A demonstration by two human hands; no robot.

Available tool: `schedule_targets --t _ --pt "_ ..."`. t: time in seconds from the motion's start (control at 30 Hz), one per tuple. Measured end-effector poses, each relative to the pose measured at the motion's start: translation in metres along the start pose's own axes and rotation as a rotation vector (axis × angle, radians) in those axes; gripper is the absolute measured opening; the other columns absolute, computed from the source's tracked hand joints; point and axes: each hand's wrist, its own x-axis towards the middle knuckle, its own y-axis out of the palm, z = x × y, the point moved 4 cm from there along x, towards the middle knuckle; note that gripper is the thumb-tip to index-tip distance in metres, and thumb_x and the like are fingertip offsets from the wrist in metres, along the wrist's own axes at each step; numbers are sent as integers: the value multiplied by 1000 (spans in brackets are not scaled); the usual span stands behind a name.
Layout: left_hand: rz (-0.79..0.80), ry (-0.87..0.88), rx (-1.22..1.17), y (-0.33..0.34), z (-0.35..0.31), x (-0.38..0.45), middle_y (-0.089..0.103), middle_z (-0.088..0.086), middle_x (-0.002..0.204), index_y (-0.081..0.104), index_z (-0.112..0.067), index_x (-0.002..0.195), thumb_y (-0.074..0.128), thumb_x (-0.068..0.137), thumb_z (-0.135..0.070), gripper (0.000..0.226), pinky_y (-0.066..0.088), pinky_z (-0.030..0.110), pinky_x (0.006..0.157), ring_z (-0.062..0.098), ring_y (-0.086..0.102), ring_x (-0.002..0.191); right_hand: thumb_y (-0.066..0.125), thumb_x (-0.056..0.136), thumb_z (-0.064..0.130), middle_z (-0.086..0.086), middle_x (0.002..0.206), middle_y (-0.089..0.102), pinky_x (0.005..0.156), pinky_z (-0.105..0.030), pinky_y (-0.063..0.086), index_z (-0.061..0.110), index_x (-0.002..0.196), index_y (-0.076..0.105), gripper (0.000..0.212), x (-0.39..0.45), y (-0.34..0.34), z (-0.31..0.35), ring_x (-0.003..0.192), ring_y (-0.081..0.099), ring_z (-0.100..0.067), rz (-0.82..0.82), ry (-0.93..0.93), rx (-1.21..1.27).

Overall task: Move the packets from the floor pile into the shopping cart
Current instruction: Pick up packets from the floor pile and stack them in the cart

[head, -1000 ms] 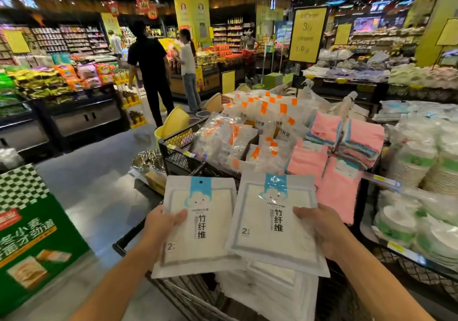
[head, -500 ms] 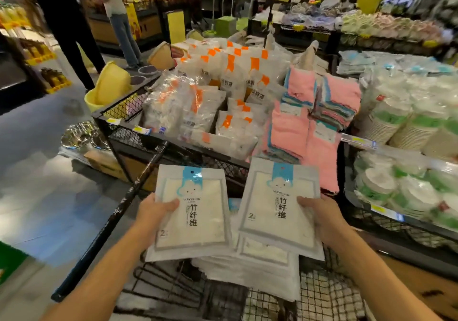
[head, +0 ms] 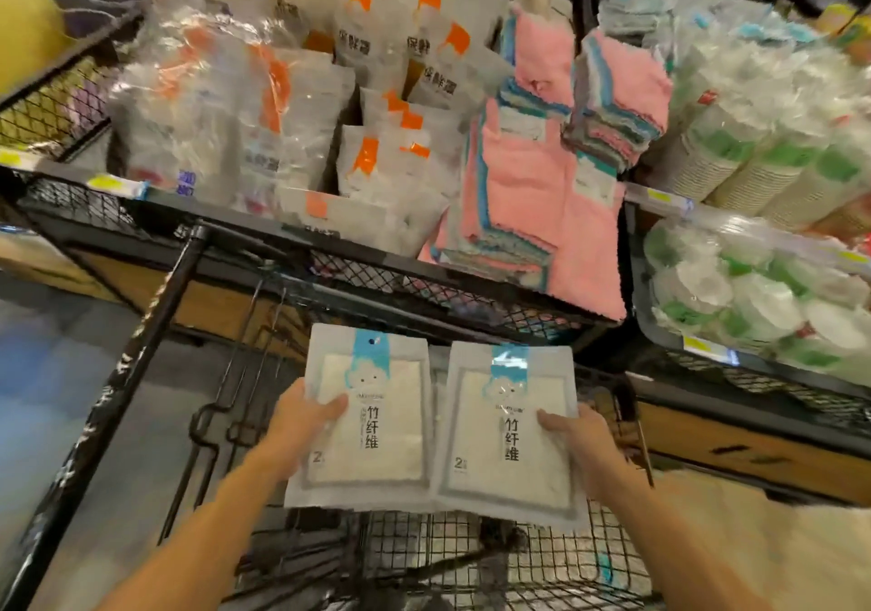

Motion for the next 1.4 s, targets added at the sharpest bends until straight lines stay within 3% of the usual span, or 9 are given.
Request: schedule_targets --t 0.3,0.5,0.6,0.73,0.9,1.0,1.1,1.2,1.4 --pt "-36 -77 202 6 58 78 73 8 114 61 -14 121 86 80 -29 51 62 52 82 27 74 97 72 94 13 -10 110 76 65 -37 63 9 122 60 31 103 30 -35 92 77 -26 93 38 -214" --pt "-278 -62 409 28 57 76 64 6 107 51 -17 112 87 78 -33 52 59 47 78 28 65 97 76 91 41 -4 108 64 79 -41 60 12 115 55 42 127 42 -52 96 67 -23 -87 -76 -672" --pt "-326 -11 505 45 57 69 55 5 111 45 -14 117 84 82 -28 54 52 44 76 26 57 99 77 89 46 -1 104 61 70 -38 56 15 112 50 47 128 47 -60 91 65 -22 -141 -86 -731" --pt "-390 169 716 60 51 68 48 8 124 45 -14 127 84 81 -23 61 52 50 88 31 53 113 76 87 50 -3 103 65 76 -46 61 14 110 50 49 128 53 -64 92 69 -25 -203 -168 -802" --pt "-352 394 1298 73 44 64 51 10 123 47 -13 137 76 86 -36 63 48 43 88 29 52 110 59 93 65 -4 117 55 91 -44 51 12 124 47 63 120 54 -50 111 55 -24 -276 -328 -1137" --pt "-304 471 1573 72 48 59 40 15 152 32 -14 156 59 97 -45 72 35 48 110 32 39 137 46 97 68 -4 121 53 101 -49 47 14 129 47 63 114 55 -46 115 53 -23 -274 -374 -1327" --pt "-292 510 1623 71 35 47 15 13 169 23 -18 161 24 105 -51 65 7 56 123 30 11 156 35 100 64 -12 151 42 120 -65 22 16 151 35 70 102 48 -39 144 36 -32 -229 -422 -1476" --pt "-273 515 1595 74 -4 21 7 9 170 16 -24 161 -2 96 -61 78 -7 57 123 25 2 157 21 104 62 -12 171 12 121 -68 2 21 164 13 73 82 33 -12 158 6 -35 -188 -456 -1478" --pt "-338 650 1473 93 -120 -48 -1 5 171 17 -28 162 10 100 -65 72 -1 57 125 23 -4 157 23 104 60 -6 172 14 123 -66 -3 25 164 19 69 13 2 74 159 4 -31 -274 -553 -1283"
